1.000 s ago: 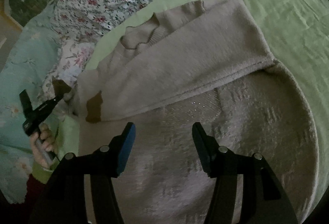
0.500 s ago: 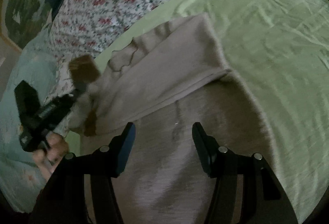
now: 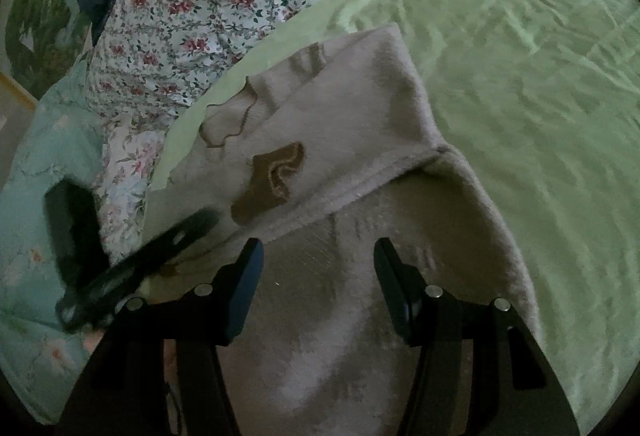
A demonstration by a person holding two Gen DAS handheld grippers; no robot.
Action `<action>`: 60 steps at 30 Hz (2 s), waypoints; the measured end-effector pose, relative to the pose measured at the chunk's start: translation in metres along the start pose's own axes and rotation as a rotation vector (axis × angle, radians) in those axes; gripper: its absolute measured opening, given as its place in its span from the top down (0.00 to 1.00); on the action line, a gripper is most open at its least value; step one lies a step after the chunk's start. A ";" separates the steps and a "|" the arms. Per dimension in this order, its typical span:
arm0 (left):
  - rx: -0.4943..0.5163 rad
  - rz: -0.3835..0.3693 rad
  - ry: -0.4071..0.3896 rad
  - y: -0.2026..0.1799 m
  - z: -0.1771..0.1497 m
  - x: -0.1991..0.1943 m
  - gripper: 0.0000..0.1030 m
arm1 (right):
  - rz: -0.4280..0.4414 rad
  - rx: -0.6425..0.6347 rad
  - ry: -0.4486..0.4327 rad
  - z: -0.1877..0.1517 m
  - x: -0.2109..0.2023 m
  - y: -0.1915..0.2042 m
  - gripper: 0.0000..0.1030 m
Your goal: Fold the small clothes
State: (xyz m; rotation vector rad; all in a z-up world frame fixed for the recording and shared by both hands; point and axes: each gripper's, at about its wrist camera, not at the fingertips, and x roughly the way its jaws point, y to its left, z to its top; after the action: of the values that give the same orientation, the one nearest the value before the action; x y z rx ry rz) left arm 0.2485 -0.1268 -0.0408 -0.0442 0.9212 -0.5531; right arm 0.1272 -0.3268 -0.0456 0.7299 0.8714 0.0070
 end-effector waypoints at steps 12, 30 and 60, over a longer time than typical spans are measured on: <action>-0.323 0.457 -0.074 0.162 -0.056 -0.095 0.23 | 0.039 -0.004 0.026 0.034 0.056 0.020 0.43; -0.365 0.609 -0.077 0.184 -0.050 -0.075 0.30 | 0.002 -0.028 -0.058 0.062 0.029 0.001 0.94; -0.576 0.304 -0.237 0.218 -0.081 -0.097 0.26 | 0.329 -0.454 0.565 0.071 0.287 0.245 0.18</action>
State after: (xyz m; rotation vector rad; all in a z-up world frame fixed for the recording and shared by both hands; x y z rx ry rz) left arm 0.2351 0.1222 -0.0774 -0.4723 0.8099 0.0134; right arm 0.4340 -0.0981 -0.0716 0.4335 1.2208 0.7114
